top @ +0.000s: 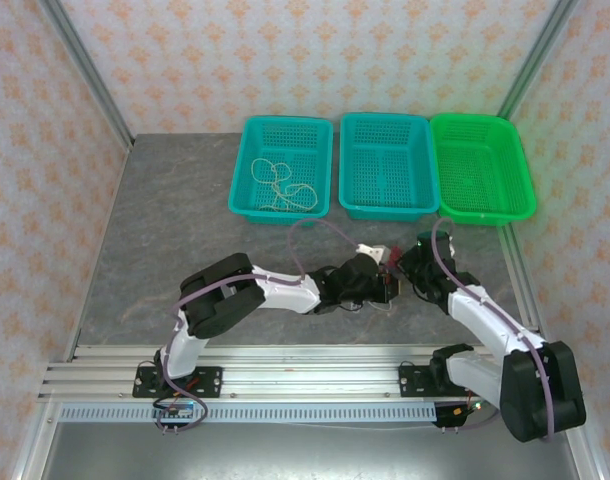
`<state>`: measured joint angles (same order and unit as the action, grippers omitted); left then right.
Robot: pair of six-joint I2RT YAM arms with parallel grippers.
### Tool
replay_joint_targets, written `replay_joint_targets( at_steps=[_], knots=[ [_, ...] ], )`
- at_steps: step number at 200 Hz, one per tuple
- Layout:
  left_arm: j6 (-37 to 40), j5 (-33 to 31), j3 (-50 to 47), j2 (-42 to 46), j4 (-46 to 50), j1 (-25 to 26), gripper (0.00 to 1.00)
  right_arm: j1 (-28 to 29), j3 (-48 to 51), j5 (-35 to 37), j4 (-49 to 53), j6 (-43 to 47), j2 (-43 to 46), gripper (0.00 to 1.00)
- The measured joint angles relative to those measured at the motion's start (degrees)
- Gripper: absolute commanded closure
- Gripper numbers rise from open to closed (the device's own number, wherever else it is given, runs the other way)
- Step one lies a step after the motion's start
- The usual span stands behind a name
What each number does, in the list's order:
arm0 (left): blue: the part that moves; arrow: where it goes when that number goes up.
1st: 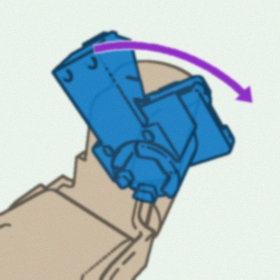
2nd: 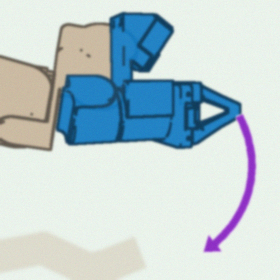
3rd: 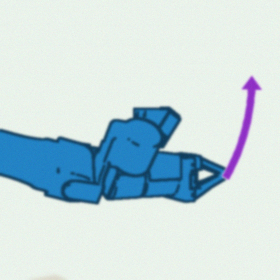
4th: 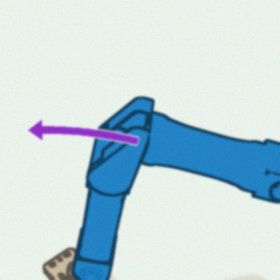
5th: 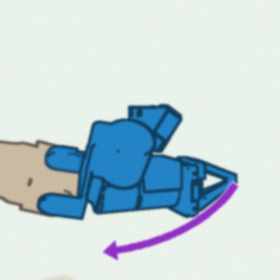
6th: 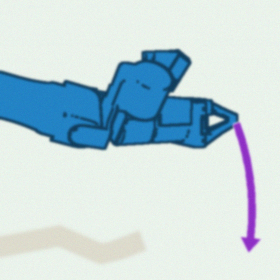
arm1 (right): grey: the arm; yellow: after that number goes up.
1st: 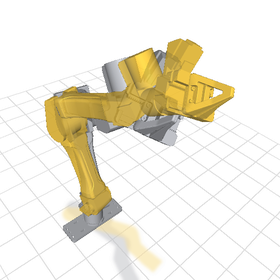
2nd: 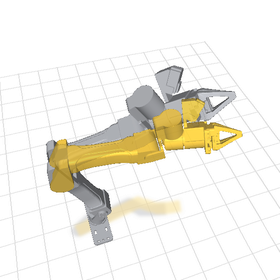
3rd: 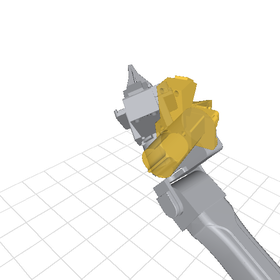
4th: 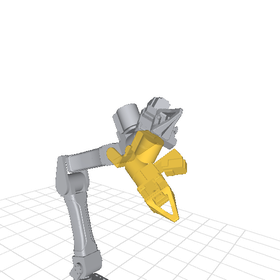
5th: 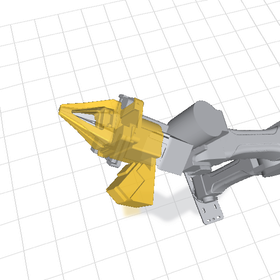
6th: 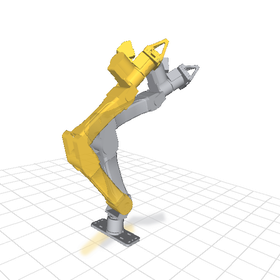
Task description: Untangle the cables
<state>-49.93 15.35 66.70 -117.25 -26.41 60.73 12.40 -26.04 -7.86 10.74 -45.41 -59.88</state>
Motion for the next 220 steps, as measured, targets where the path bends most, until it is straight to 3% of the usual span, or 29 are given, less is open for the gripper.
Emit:
replay_joint_targets(
  at_steps=[28, 63, 98, 121, 182, 220],
  knots=[
    [0.48, -1.05, -8.35, 8.0, 0.37, -1.57, 1.0, -1.84, 0.24, 4.24, 3.61, -2.05, 2.16, 1.0],
    [0.52, -0.31, -17.73, 19.45, -0.39, -6.62, 1.0, -2.38, 0.46, -0.87, 2.64, -4.02, 3.39, 1.0],
    [0.48, -1.22, -25.38, 28.2, 0.07, -15.1, 1.0, -6.86, 0.76, 7.28, 4.92, -6.12, 0.07, 1.0],
    [0.5, -1.75, -28.83, 33.51, 0.63, -18.14, 1.0, -8.13, 1.2, 9.51, 6.03, -7.76, -0.13, 1.0],
    [5.6, -3.48, -30.25, 45.57, 10.05, -19.63, 1.0, -9.07, 2.23, 10.1, 6.45, -7.65, 1.22, 1.0],
    [8.72, -5.57, -30.23, 59.36, 18.53, -23.06, 1.0, -9.09, 2.08, 9.44, 7.28, -5.25, 4.94, 1.0]
  ],
)
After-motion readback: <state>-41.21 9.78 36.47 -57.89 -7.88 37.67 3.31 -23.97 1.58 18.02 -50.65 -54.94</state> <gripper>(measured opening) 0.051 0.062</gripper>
